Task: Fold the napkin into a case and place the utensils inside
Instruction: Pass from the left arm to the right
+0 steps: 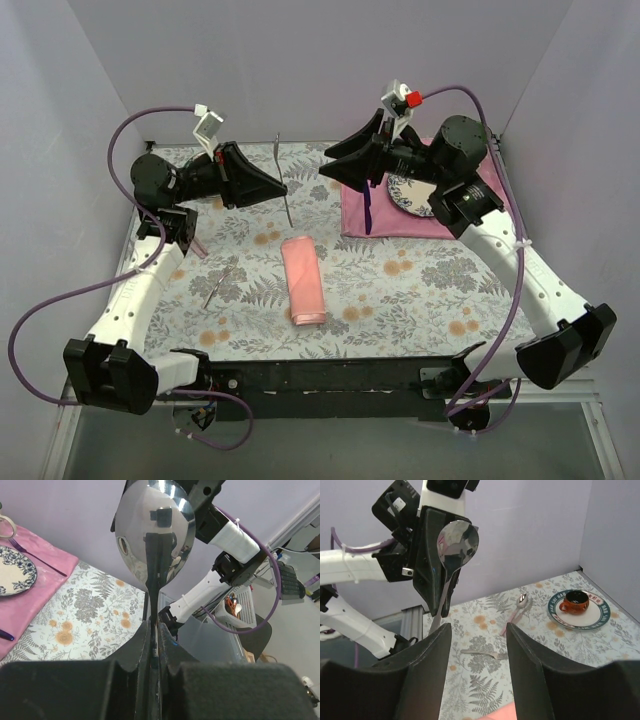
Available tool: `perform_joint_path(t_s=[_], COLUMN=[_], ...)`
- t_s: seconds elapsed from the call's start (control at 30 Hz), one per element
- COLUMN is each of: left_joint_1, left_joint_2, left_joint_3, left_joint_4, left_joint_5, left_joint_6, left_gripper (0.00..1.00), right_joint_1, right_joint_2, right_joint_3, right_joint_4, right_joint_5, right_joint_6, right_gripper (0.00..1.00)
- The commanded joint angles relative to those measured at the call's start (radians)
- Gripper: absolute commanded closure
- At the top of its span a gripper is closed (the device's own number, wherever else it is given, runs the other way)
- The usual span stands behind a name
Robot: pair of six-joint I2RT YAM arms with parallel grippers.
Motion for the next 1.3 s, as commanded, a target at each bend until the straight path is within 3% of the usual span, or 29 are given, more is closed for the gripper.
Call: perform_joint_path(t_s=[0.0,0.6,0.93,1.27], left_joint_1=[0.000,-0.056,-0.062,-0.072], left_joint_2=[0.003,0.020,0.019,0.017], left_joint_3=[-0.012,-0.112,-0.123,-0.132], left_joint_4=[0.221,0.217,0.197,0.204], left_joint_5=[0.050,0.041,0.029,0.024], left_joint_6=[-0.149,-0.172,-0.153,-0.155], left_gripper=[1.00,1.00,1.00,1.00], right_joint_1=[0.015,0.079,0.121,0.138], right_joint_2=[0.037,0.156,0.184,0.207], right_joint_3=[0.062,0.212,0.232,0.236], right_joint_4=[0.063,-0.199,-0.201,-0.191], right_joint_5=[-0.037,-0.133,-0.119,-0.120], right_joint_6=[0.116,0.107,0.113,0.137], right_gripper=[0.45,0.46,0.46,0.60])
